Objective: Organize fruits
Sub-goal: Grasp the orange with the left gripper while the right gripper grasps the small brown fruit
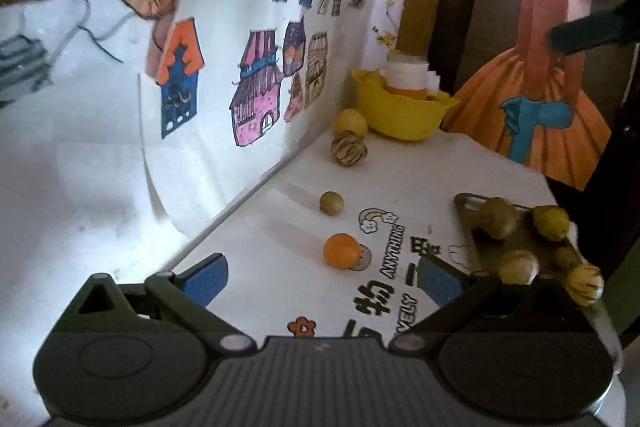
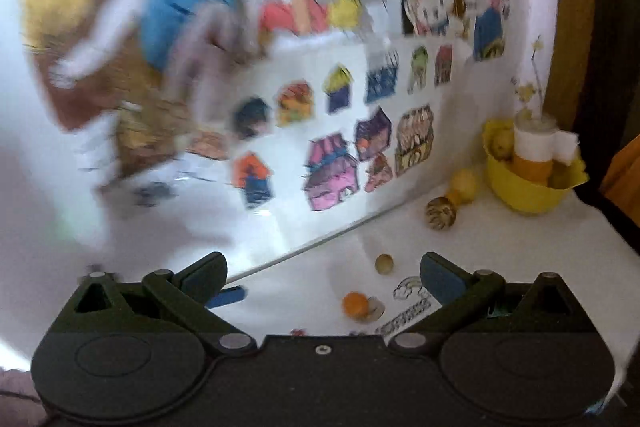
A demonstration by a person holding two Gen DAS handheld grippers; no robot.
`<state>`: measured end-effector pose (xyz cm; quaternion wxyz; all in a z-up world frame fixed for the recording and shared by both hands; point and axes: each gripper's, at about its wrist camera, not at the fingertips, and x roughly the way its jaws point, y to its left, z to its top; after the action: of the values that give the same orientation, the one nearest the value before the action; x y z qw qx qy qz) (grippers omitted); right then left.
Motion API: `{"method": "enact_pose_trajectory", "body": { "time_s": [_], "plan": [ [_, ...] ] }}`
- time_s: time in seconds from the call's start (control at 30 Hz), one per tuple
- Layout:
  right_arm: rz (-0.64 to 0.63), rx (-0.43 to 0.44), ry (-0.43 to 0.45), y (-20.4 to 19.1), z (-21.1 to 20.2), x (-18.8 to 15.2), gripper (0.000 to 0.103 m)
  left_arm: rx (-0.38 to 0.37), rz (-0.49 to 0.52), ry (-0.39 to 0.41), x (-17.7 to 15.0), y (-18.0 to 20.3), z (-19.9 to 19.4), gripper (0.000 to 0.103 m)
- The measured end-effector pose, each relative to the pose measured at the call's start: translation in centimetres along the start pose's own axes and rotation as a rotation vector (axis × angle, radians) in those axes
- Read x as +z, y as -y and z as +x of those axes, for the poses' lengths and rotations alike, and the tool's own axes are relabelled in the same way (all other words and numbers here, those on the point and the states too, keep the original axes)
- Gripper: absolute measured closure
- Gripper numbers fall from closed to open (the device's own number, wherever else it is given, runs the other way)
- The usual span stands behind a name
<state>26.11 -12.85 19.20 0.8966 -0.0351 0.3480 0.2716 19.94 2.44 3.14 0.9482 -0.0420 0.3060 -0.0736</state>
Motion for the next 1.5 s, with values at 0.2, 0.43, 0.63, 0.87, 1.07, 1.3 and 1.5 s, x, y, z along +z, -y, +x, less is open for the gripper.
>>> {"method": "enact_pose_trajectory", "body": {
  "time_s": [0.2,0.43,0.63,0.87,1.07,1.3,1.5],
  "plan": [
    [0.032,0.001,-0.010,5.1,9.6,-1.4,0.001,0.033,-0.002,-0.035,0.3,0.1,4.0,0.000],
    [0.081,-0.005,-0.050,8.7,15.3,-3.1,0.007,0.027,0.024,-0.058,0.0,0.7,6.7,0.002],
    [0.087,0.011,-0.069,10.1,18.0,-3.5,0.013,0.024,0.035,-0.061,-0.1,1.3,8.3,0.009],
    [0.053,0.032,-0.102,9.7,20.3,-3.4,0.023,0.019,0.027,-0.092,0.0,1.4,9.7,0.023],
    [0.032,0.023,-0.140,9.4,22.4,-3.7,0.041,0.007,0.011,-0.107,0.0,1.5,10.6,0.036],
    [0.035,0.021,-0.166,9.4,23.6,-3.9,0.053,0.003,-0.001,-0.111,0.0,1.5,11.1,0.049],
    [0.035,0.015,-0.167,9.4,23.9,-4.1,0.062,-0.008,-0.004,-0.110,0.1,1.5,11.3,0.057]
  ]
}}
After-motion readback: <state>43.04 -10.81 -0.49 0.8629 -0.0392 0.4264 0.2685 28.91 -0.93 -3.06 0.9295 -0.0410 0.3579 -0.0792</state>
